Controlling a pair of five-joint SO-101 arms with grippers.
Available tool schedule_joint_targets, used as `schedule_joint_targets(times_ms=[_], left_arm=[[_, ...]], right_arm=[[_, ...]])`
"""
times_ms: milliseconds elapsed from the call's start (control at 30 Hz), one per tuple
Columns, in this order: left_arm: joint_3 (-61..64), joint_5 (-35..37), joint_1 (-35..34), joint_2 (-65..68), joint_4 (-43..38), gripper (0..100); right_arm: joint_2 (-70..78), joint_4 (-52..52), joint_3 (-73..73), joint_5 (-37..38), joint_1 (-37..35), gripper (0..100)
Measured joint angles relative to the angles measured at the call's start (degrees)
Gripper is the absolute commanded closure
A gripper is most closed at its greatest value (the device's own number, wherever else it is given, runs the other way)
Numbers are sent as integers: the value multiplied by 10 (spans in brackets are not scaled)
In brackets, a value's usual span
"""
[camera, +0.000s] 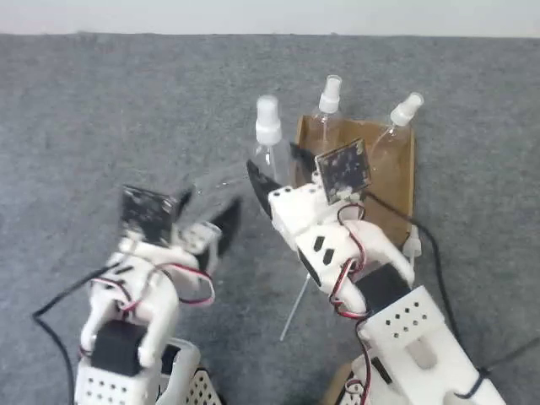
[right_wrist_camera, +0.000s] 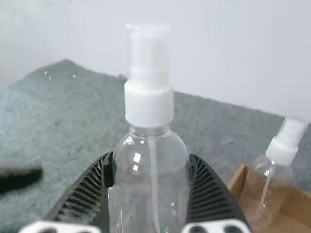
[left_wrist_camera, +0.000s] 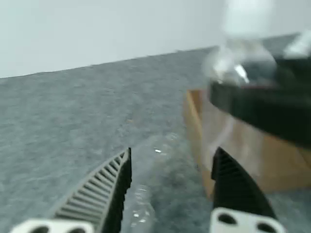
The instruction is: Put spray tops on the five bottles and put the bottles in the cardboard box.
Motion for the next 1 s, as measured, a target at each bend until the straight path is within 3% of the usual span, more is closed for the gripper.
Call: schedule_joint_targets(times_ms=[133,467,1000], left_arm=[[39,-20,48,-45,0,731],[97,-27,56,-54,-65,731],[108,-45,61,-59,-70,735]], right_arm=[[77,42,-81,-1,1,992],[178,220,-237,-2,-75,992],[164,336,-252,20,-47,992]])
